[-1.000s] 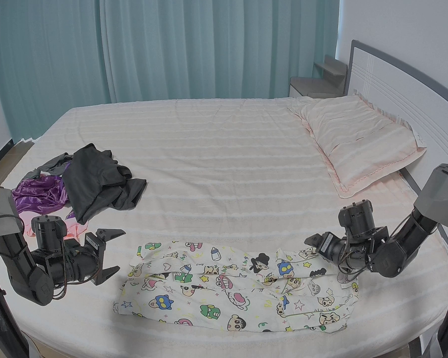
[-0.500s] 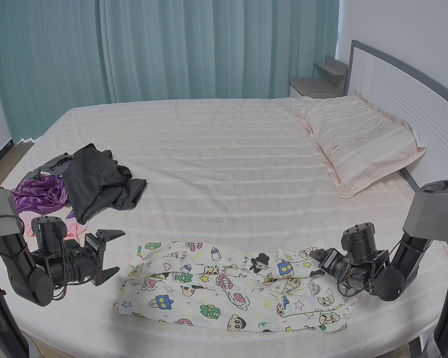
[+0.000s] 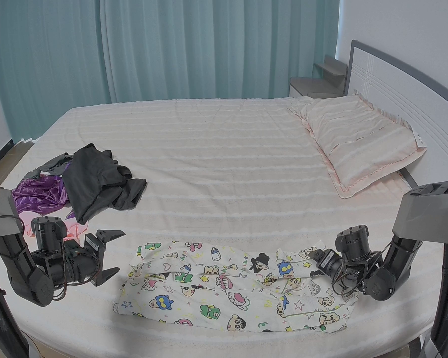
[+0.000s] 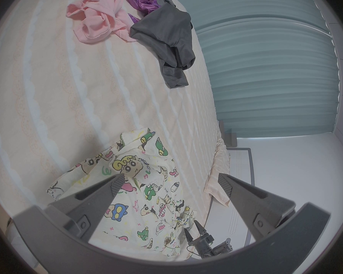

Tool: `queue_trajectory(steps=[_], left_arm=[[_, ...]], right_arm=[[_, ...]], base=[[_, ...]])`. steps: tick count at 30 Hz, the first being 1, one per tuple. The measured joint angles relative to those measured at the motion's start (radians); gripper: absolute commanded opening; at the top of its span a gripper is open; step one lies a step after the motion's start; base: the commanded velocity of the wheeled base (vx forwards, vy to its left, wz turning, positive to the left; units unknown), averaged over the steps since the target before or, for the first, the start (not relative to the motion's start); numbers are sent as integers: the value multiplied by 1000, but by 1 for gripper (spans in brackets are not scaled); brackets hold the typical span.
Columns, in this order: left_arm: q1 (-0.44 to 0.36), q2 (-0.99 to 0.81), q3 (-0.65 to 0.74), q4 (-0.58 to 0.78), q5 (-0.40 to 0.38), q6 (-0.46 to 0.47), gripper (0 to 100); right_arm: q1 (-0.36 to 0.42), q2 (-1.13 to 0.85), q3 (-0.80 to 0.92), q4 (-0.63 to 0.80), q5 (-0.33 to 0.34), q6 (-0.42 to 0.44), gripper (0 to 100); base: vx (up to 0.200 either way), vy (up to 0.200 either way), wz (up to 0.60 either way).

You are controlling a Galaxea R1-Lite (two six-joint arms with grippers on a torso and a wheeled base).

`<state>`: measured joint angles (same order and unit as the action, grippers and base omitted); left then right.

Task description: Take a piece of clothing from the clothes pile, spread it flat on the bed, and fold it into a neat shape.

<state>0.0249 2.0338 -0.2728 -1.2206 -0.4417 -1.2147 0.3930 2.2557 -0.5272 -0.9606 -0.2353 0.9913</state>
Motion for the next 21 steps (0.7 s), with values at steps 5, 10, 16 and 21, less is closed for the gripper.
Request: queue_trajectory(steps=[5, 10, 16, 21], left_arm=[[0, 0, 0, 0, 0, 0, 100], [0, 0, 0, 0, 0, 0, 100], [0, 0, 0, 0, 1, 0, 100], [0, 0, 0, 0, 1, 0, 100]], right_arm=[[-3, 9, -4, 0, -12, 18, 0], [-4, 11, 3, 0, -14, 18, 0], [-7, 7, 25, -1, -17, 19, 0], [-10, 2, 50, -26, -17, 20, 0]], base=[[0, 0, 0], [0, 0, 0], [0, 0, 0], [0, 0, 0]])
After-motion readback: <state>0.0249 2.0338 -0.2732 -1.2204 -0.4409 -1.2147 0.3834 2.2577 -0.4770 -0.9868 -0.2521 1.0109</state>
